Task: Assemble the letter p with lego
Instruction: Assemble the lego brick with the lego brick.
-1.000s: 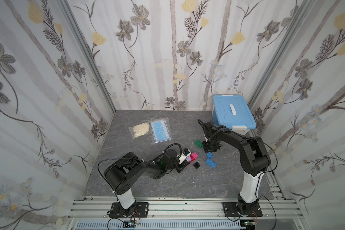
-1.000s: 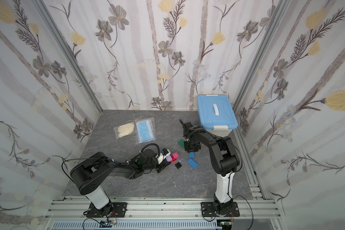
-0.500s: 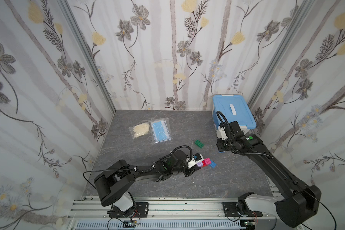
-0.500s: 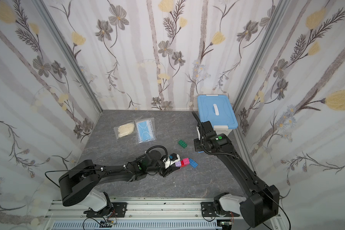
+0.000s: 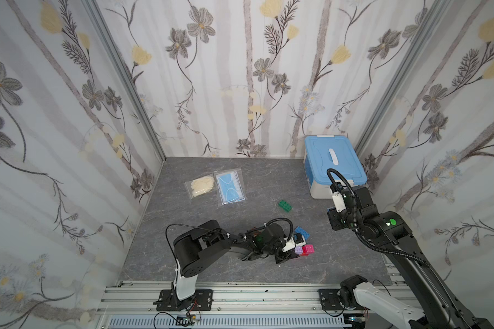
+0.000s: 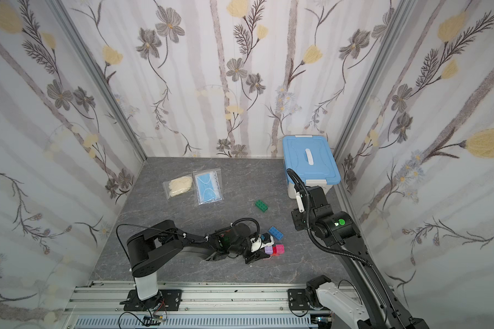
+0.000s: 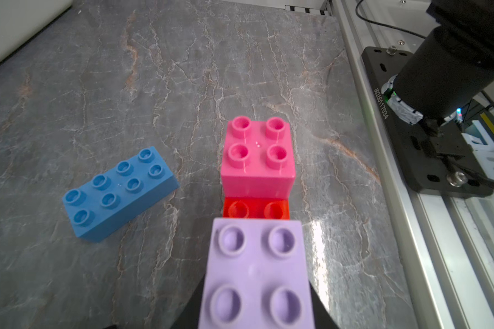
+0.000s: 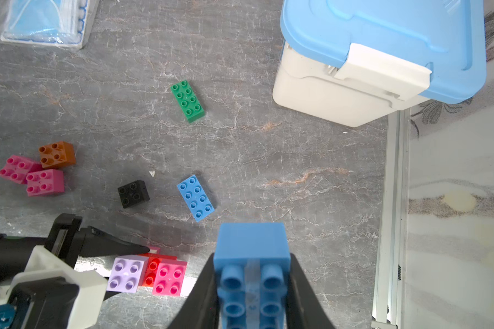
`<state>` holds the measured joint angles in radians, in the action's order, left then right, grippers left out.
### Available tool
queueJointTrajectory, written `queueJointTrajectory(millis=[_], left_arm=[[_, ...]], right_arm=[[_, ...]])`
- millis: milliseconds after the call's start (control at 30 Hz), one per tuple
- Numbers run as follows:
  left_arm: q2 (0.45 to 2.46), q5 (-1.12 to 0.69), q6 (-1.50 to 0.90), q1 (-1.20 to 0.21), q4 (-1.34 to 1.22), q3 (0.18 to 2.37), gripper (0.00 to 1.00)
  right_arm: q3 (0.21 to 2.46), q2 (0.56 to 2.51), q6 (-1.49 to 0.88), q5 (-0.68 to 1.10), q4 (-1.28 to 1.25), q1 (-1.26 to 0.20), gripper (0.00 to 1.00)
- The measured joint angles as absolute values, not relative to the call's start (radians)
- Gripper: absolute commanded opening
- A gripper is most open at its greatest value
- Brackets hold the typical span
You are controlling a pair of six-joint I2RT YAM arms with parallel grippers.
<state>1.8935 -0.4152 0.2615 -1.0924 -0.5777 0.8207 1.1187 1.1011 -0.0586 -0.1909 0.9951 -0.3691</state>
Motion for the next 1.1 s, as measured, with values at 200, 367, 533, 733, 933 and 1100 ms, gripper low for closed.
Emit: queueJointTrajectory(millis=[200, 367, 533, 733, 933, 1100], left_arm=[[1.910, -0.418, 0.259, -1.093, -0.622, 0.817, 0.34], [1.923, -0.418, 0.239, -1.093, -0.654, 0.816, 0.34], [1.931, -0.419, 0.224, -1.098, -0.654, 0.833, 0.27], [1.963, -0.422, 0.227, -1.101, -0.665, 0.859, 0.33], [1.997, -0.421, 0.236, -1.102, -0.702, 0.863, 0.49], [2.016, -0.422, 0.236, -1.102, -0.677, 0.863, 0.58]], right_arm=[[1.121, 1.114, -0.011, -0.187, 1.015, -0.369, 0.06], [1.174, 1.178, 0.047, -0.174, 1.039, -0.369, 0.05], [1.224, 1.229, 0.088, -0.150, 1.039, -0.369, 0.06], [1.231, 1.235, 0.179, -0.129, 1.045, -0.370, 0.05], [1.216, 1.228, 0.337, -0.126, 1.071, -0.370, 0.00], [1.206, 1.243, 0.497, -0.062, 1.103, -0.370, 0.00]])
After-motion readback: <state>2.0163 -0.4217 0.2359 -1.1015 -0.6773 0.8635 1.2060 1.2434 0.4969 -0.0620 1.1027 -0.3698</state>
